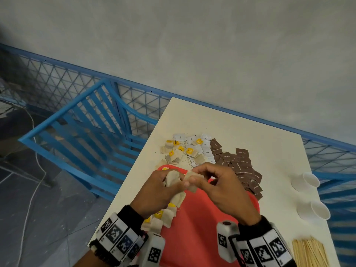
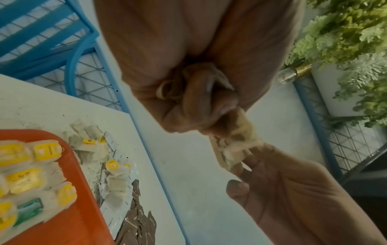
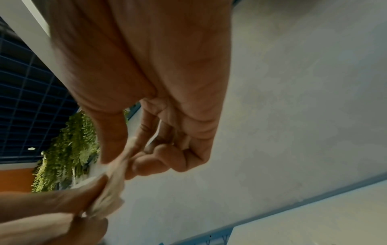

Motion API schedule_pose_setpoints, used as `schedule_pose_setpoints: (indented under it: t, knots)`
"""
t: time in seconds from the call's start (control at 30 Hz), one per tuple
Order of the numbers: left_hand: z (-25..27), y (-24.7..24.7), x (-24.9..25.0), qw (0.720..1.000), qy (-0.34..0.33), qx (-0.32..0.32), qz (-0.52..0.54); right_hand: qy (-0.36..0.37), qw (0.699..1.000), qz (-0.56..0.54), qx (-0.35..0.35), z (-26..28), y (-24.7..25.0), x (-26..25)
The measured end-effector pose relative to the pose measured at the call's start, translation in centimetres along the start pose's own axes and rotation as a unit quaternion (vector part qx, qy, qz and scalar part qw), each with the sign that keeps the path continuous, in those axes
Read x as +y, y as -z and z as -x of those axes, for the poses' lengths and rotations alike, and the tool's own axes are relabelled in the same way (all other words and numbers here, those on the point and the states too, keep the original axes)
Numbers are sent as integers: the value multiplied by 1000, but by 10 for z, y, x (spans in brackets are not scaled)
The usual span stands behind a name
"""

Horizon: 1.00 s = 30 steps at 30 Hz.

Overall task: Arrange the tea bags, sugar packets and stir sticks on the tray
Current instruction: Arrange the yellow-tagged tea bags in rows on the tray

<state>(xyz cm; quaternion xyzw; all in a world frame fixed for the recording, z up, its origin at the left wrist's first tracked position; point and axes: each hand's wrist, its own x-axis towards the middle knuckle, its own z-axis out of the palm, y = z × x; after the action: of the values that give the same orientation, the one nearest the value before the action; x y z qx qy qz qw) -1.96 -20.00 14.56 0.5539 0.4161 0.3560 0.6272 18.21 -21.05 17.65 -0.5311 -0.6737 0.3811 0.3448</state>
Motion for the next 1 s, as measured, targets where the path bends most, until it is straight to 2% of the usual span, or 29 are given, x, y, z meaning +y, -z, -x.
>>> schedule_pose_setpoints:
  t: [0.1, 0.2, 0.33, 0.43, 0.5, 0.57, 0.67, 0.77, 0.9, 1.0]
  knots:
    - [2, 7, 1, 999, -7, 35, 8, -6, 1000, -12, 8, 2, -12, -5]
    - [3, 16, -5, 999, -5, 42, -13, -24, 999, -38, 8, 5, -25, -4]
    - [11, 23, -24, 998, 54, 41, -11, -50, 994, -91, 38, 11, -48, 14]
    - [21, 34, -46, 995, 66, 32, -72, -114, 988, -102, 24, 20, -62, 42]
    - [28, 47, -69, 982, 92, 12, -163, -164, 984, -61, -20, 30, -76, 70]
    - [38, 58, -89, 958, 132, -19, -254, -225, 972, -38, -50, 45, -100, 101]
    - [48, 65, -116, 921, 171, -83, -340, -299, 952, -54, -49, 62, -135, 126]
    - [53, 67, -132, 897, 202, -124, -373, -336, 938, -87, -26, 62, -156, 134]
    - [53, 67, -143, 887, 211, -150, -383, -374, 922, -98, 20, 60, -167, 136]
    - [50, 68, -147, 884, 211, -160, -387, -372, 927, -37, 33, 58, -170, 138]
